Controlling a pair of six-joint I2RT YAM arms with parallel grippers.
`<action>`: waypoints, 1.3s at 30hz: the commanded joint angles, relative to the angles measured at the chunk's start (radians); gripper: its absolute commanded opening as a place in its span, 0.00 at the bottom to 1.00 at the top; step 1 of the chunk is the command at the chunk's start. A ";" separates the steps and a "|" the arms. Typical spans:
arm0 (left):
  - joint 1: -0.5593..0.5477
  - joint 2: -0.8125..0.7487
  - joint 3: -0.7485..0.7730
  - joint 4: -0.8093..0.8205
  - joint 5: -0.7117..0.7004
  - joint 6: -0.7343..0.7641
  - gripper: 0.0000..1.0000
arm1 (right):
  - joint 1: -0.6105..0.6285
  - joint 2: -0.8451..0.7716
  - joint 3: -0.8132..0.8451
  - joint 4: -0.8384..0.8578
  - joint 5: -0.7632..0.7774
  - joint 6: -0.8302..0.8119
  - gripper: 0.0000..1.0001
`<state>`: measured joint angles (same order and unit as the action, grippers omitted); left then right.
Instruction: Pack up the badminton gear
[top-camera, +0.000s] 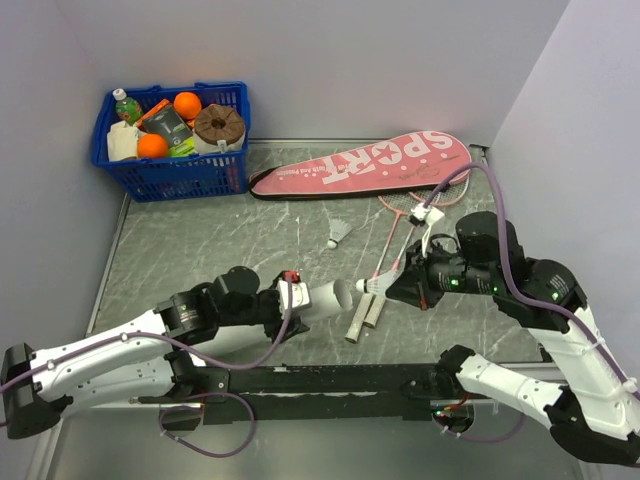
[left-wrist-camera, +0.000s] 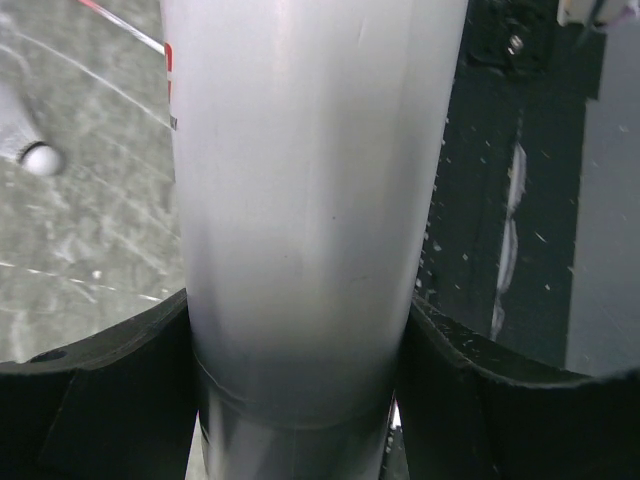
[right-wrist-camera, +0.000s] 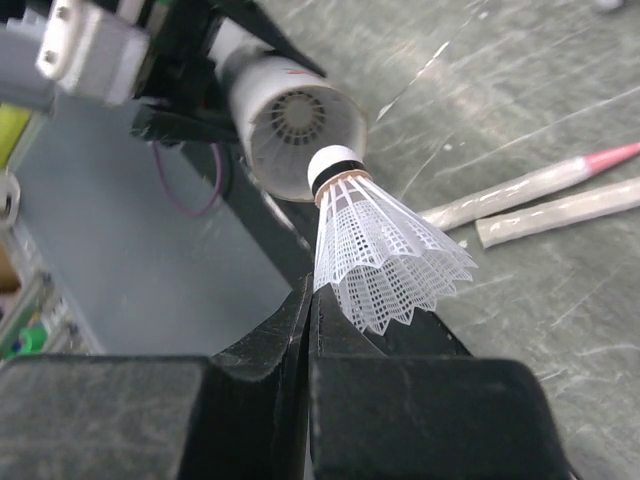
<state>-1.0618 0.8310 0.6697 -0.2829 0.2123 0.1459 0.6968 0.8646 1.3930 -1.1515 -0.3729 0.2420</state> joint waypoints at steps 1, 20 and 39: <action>-0.046 0.016 0.048 -0.018 -0.007 0.003 0.01 | 0.021 0.031 0.047 -0.063 -0.099 -0.087 0.00; -0.073 -0.067 0.019 0.019 -0.025 0.006 0.01 | 0.153 0.160 -0.078 0.203 -0.202 0.005 0.00; -0.073 -0.154 -0.001 0.068 -0.045 -0.006 0.01 | 0.224 0.251 -0.293 0.728 -0.302 0.241 0.07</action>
<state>-1.1263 0.7124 0.6605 -0.3214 0.1551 0.1360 0.9054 1.1229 1.1114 -0.5545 -0.6956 0.4412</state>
